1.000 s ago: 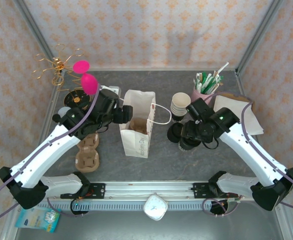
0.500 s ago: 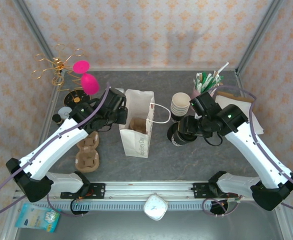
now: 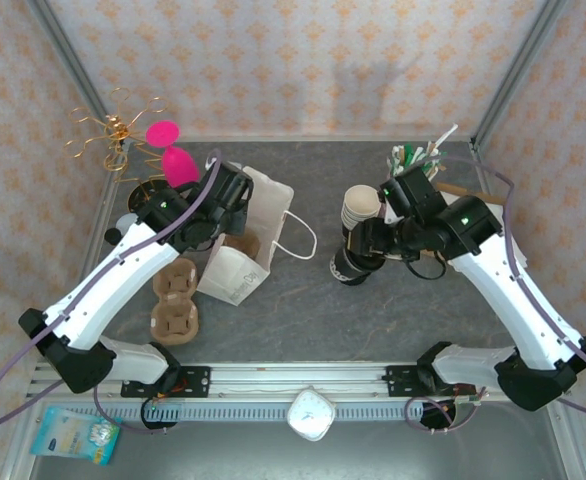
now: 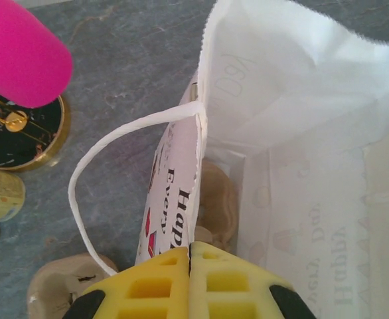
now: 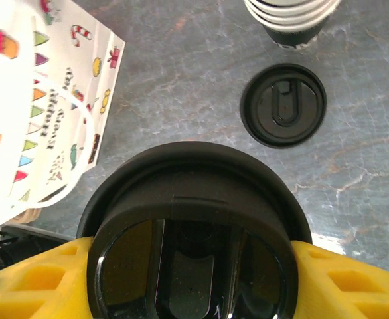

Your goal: Pack the takeout coffee

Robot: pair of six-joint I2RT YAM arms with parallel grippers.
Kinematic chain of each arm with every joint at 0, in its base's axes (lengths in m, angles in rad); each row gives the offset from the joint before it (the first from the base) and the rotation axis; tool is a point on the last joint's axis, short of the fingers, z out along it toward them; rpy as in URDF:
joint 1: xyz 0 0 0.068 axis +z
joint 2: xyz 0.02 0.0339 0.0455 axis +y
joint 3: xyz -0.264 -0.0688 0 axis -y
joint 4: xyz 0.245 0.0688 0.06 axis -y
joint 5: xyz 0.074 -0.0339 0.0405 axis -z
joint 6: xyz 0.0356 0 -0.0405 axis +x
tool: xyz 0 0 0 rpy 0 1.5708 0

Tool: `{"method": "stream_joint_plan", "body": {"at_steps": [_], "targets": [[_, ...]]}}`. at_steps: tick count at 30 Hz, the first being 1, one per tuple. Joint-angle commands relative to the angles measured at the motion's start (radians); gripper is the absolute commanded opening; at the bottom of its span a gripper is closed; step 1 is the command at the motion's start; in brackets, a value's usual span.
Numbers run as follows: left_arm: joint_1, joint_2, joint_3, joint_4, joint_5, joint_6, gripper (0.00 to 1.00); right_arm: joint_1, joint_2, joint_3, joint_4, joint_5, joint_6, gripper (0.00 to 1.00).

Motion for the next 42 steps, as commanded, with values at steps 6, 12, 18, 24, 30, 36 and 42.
{"method": "stream_joint_plan", "body": {"at_steps": [6, 12, 18, 24, 30, 36, 42], "targets": [[0.01, 0.025, 0.032, -0.003, 0.005, 0.033, 0.0, 0.002, 0.084, 0.155, -0.011, -0.037, -0.037, 0.59], [0.009, 0.033, 0.014, 0.009, 0.028, 0.057, 0.0, 0.002, 0.134, 0.257, -0.012, -0.06, -0.048, 0.59], [0.008, 0.048, 0.038, 0.023, 0.08, 0.065, 0.0, 0.002, 0.174, 0.324, -0.012, -0.083, -0.054, 0.59], [0.01, 0.039, 0.054, -0.003, 0.024, 0.067, 0.0, 0.003, 0.182, 0.36, -0.012, -0.081, -0.056, 0.59], [0.022, 0.057, 0.095, -0.071, -0.079, 0.065, 0.0, 0.003, 0.171, 0.329, -0.012, -0.052, -0.058, 0.59], [0.022, 0.073, 0.122, -0.095, -0.097, 0.099, 0.0, 0.002, 0.183, 0.348, -0.012, -0.071, -0.062, 0.59], [0.022, 0.11, 0.168, -0.136, -0.166, 0.121, 0.0, 0.002, 0.19, 0.364, -0.012, -0.081, -0.065, 0.59]]}}
